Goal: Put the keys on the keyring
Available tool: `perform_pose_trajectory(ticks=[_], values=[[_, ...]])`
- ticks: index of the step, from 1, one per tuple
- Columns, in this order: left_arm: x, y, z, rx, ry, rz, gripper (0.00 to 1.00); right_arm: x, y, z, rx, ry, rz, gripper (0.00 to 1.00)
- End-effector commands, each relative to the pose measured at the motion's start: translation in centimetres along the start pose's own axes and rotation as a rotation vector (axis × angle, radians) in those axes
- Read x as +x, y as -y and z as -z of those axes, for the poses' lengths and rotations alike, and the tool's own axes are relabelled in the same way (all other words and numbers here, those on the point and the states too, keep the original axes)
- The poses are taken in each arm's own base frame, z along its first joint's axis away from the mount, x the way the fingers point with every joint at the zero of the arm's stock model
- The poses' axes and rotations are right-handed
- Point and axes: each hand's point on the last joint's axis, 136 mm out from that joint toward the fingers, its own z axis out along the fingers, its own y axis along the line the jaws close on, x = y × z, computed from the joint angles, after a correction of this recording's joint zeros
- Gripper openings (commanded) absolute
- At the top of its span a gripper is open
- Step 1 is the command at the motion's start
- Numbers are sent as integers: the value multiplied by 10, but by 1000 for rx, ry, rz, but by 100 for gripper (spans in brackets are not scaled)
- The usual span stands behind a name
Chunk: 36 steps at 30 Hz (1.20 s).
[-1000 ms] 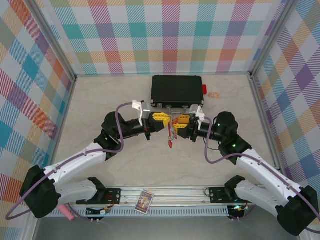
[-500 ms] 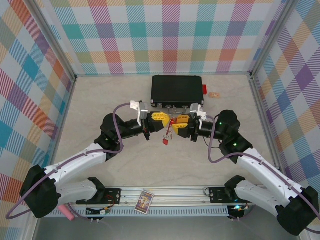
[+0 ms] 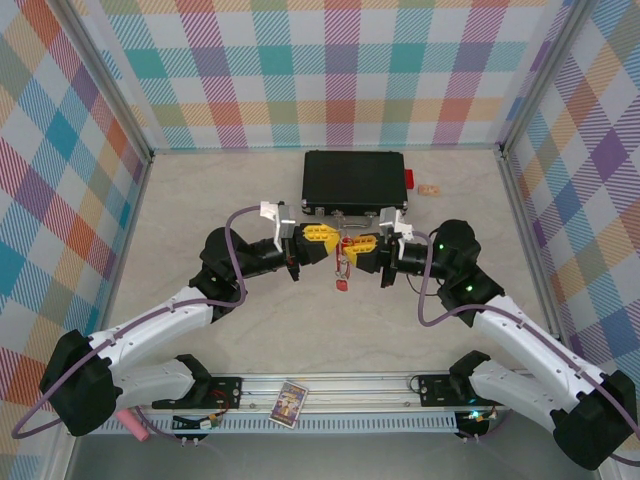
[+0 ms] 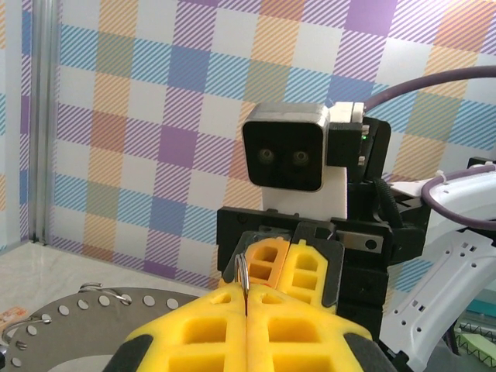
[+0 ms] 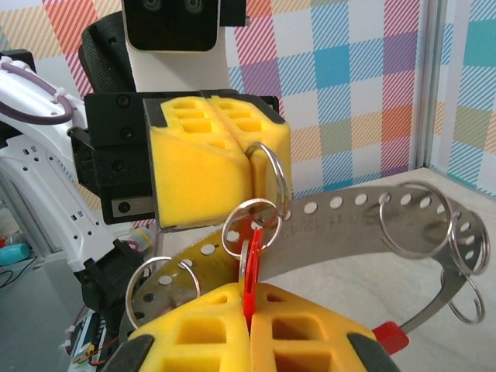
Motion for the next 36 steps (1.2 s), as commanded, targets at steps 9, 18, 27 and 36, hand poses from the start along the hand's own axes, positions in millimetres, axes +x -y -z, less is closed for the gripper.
perform_pose_trajectory(ticks=[9, 18, 27, 36], values=[[-29, 15, -1, 61, 102, -27, 0, 8, 11, -8, -2, -37, 0, 0], [-25, 15, -4, 70, 104, -19, 0, 17, 17, -14, -9, -93, -29, 3], [-18, 8, -2, 26, 92, -31, 0, 13, 24, -2, 92, -63, -7, 23], [-18, 8, -3, 27, 93, -33, 0, 2, 29, 25, 192, -6, -10, 32]])
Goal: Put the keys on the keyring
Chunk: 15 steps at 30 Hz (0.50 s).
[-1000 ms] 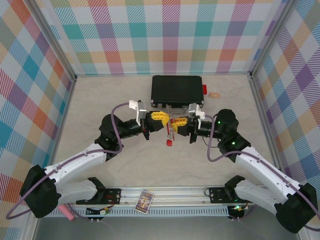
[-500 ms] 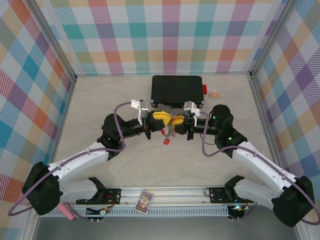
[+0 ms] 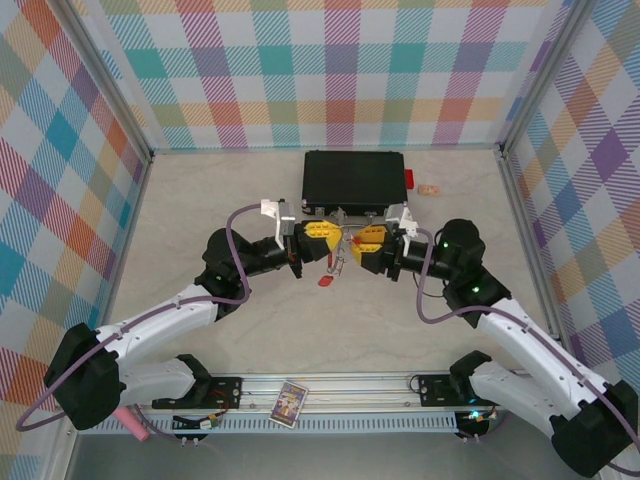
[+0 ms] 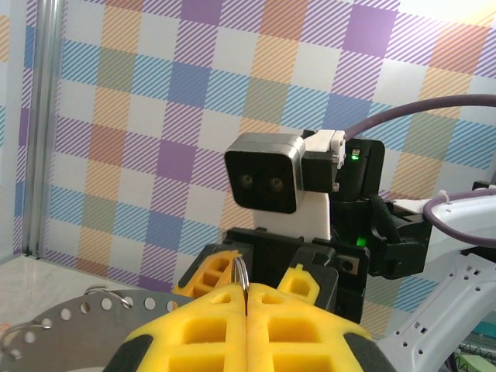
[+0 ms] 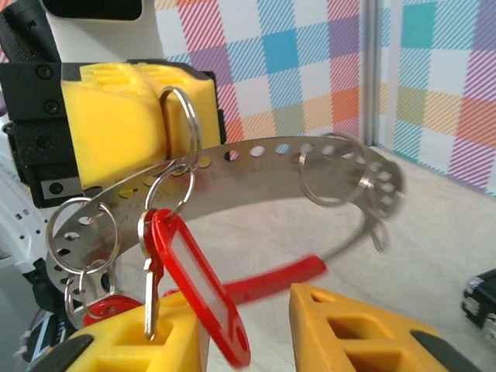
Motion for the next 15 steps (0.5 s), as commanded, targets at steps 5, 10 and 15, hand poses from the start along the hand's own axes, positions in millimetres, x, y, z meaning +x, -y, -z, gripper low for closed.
perform_pose_trajectory(ticks=[5, 10, 15], values=[[-13, 10, 3, 24, 54, -54, 0, -21, 0, 17, 49, 65, 14, 35], [-11, 10, 2, 27, 51, -51, 0, -41, -7, 14, -9, 109, 1, 33], [-12, 11, 2, 30, 53, -52, 0, -59, -12, 8, -74, 145, -21, 32]])
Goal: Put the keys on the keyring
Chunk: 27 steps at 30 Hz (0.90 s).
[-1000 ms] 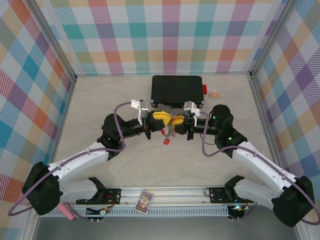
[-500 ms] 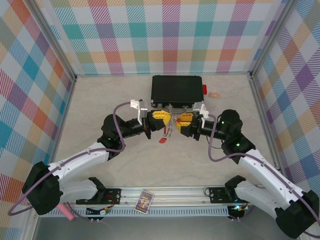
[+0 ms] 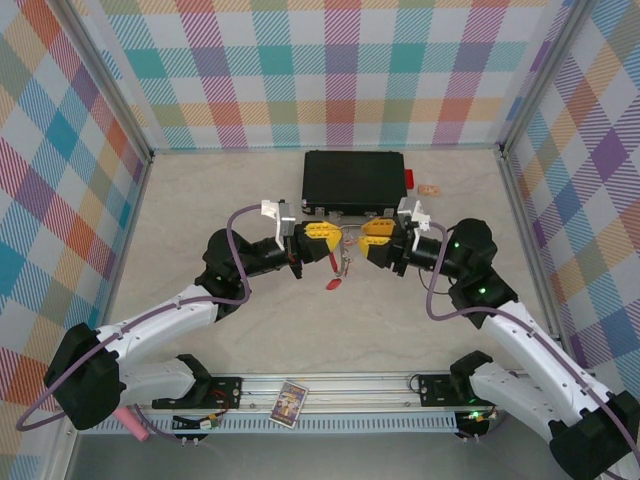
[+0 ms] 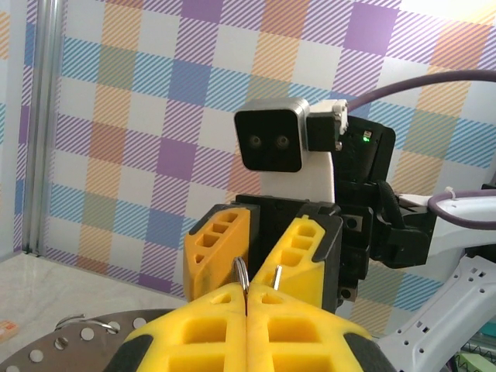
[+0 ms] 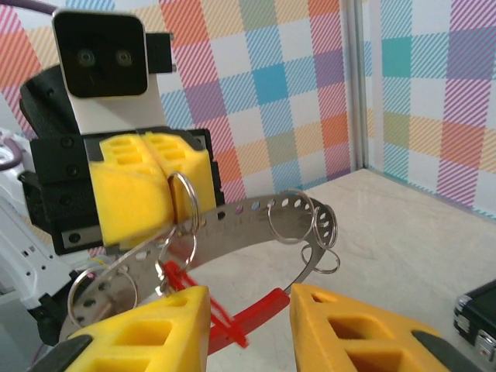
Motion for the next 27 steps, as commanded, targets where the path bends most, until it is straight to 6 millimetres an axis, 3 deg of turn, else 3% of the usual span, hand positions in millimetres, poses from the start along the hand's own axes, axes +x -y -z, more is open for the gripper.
perform_pose_trajectory(ticks=[1, 6, 12, 27], values=[[-14, 11, 2, 31, 56, -54, 0, -36, -13, -2, -74, 81, 16, 32], [-17, 12, 3, 25, 64, -62, 0, -29, -7, -4, -49, 52, 8, 35], [-18, 13, 3, 27, 58, -68, 0, -12, 2, 7, 37, 40, 12, 35], [-19, 14, 1, 43, 59, -56, 0, -48, -22, -7, -186, 119, -80, 31]])
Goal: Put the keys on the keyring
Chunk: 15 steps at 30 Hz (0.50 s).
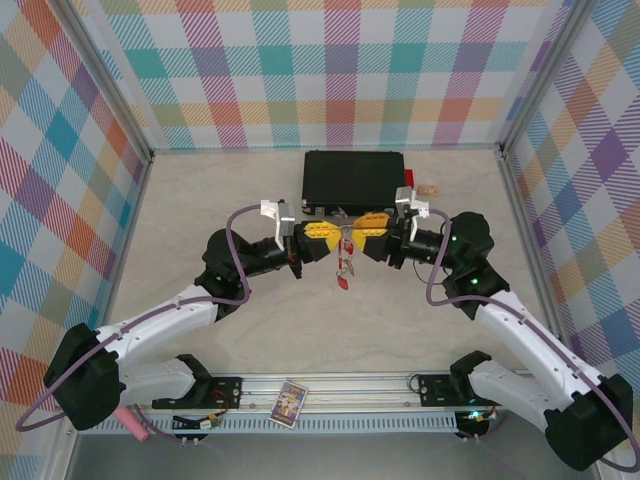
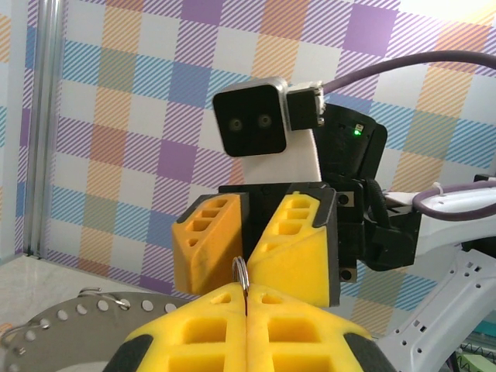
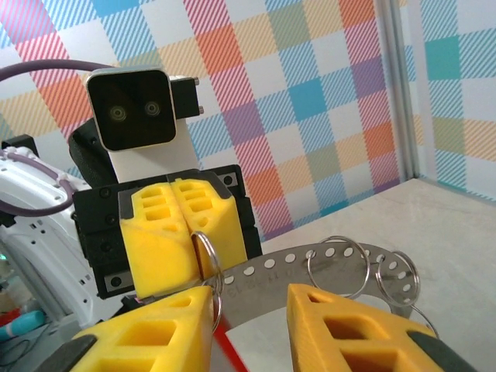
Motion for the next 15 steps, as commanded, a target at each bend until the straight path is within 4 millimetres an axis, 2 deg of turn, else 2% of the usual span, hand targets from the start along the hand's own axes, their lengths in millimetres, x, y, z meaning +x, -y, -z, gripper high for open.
perform_pose_trajectory(ticks=[1, 7, 15], values=[[-17, 13, 0, 43, 54, -51, 0, -32, -21, 0, -96, 70, 33, 31], [-17, 13, 0, 47, 54, -48, 0, -32, -21, -6, -137, 59, 4, 30], [-21, 14, -1, 50, 64, -52, 0, -21, -16, -11, -156, 22, -32, 26]])
